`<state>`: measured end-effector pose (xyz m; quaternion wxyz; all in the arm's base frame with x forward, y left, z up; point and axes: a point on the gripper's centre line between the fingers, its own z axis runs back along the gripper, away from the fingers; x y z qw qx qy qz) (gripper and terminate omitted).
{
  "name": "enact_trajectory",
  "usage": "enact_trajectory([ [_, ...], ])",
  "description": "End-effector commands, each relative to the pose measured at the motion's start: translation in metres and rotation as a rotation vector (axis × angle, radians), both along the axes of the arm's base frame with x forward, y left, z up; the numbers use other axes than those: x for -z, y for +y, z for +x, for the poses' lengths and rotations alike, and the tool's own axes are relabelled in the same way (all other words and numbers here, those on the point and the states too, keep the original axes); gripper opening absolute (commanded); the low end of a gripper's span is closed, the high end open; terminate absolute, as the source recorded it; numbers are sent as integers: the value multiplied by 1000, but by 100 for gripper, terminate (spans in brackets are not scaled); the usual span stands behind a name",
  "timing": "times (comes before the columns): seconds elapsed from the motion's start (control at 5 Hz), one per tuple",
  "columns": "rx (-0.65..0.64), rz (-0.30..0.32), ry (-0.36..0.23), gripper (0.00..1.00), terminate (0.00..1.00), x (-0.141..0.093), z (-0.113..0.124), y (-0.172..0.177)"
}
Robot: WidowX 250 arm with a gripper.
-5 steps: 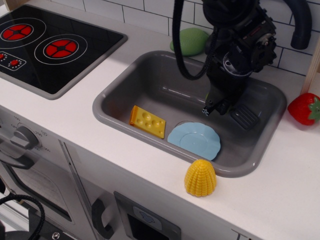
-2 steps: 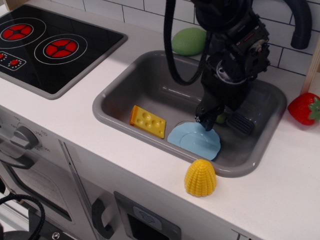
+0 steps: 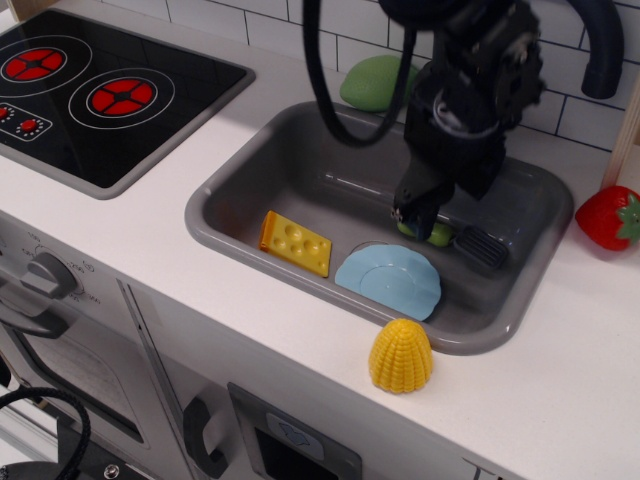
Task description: Take spatula off plate sink
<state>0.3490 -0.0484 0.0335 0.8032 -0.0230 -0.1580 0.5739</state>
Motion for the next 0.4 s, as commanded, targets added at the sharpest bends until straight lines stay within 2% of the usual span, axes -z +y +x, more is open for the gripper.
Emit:
enact_trajectory([
  [0.0,96,3,-97,100,0,-66,-1,11],
  [0.2,96,3,-97,100,100,-66,-1,11],
])
